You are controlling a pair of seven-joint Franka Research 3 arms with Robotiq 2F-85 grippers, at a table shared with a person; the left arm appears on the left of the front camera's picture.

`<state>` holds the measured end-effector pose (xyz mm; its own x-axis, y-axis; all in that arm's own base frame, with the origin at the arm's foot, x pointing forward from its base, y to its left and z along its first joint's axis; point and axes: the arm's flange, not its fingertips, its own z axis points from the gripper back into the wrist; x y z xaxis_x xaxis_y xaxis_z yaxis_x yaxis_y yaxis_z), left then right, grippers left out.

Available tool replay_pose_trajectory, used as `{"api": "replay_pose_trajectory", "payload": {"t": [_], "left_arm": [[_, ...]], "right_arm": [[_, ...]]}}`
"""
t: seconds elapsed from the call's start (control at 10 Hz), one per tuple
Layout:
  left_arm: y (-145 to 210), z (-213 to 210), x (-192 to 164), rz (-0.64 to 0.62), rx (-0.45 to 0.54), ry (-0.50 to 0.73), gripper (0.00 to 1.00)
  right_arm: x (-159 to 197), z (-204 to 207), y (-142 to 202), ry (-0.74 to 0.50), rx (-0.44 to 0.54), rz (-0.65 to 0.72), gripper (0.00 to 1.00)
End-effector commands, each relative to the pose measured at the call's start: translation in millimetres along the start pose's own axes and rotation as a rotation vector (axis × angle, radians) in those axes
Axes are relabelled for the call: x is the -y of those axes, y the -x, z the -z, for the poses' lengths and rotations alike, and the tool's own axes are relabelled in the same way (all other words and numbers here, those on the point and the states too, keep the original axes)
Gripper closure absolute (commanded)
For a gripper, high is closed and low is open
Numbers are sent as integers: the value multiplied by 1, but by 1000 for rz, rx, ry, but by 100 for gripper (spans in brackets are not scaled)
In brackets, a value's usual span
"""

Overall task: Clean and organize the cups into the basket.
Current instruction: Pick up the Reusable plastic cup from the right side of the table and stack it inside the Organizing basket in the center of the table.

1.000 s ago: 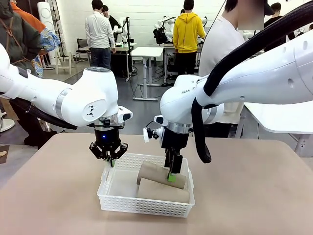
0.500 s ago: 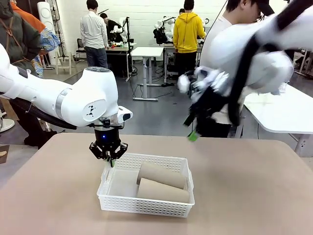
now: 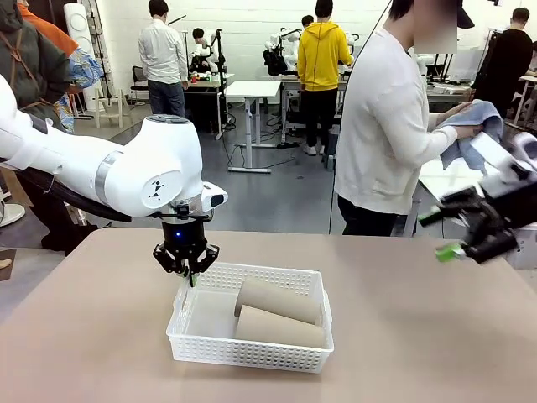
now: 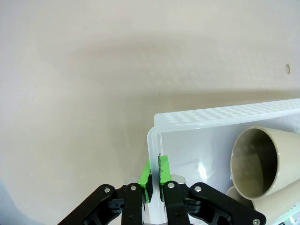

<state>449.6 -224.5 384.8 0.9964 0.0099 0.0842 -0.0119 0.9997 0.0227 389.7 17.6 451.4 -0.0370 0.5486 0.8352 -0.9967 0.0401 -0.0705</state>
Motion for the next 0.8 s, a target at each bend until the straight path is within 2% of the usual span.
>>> {"api": "replay_pose_trajectory", "payload": {"t": [0.0, 0.2, 0.4, 0.7], "left_arm": [[-1, -2, 1, 0, 6, -1, 100], [-1, -2, 1, 0, 6, -1, 100], [-1, -2, 1, 0, 6, -1, 100], [-1, -2, 1, 0, 6, -1, 100]], "right_arm": [[-7, -15, 53, -35, 155, 62, 0], [-30, -36, 105, -11, 254, 121, 0], [-52, -48, 144, 46, 295, 188, 0], [-65, -54, 166, 102, 324, 244, 0]]}}
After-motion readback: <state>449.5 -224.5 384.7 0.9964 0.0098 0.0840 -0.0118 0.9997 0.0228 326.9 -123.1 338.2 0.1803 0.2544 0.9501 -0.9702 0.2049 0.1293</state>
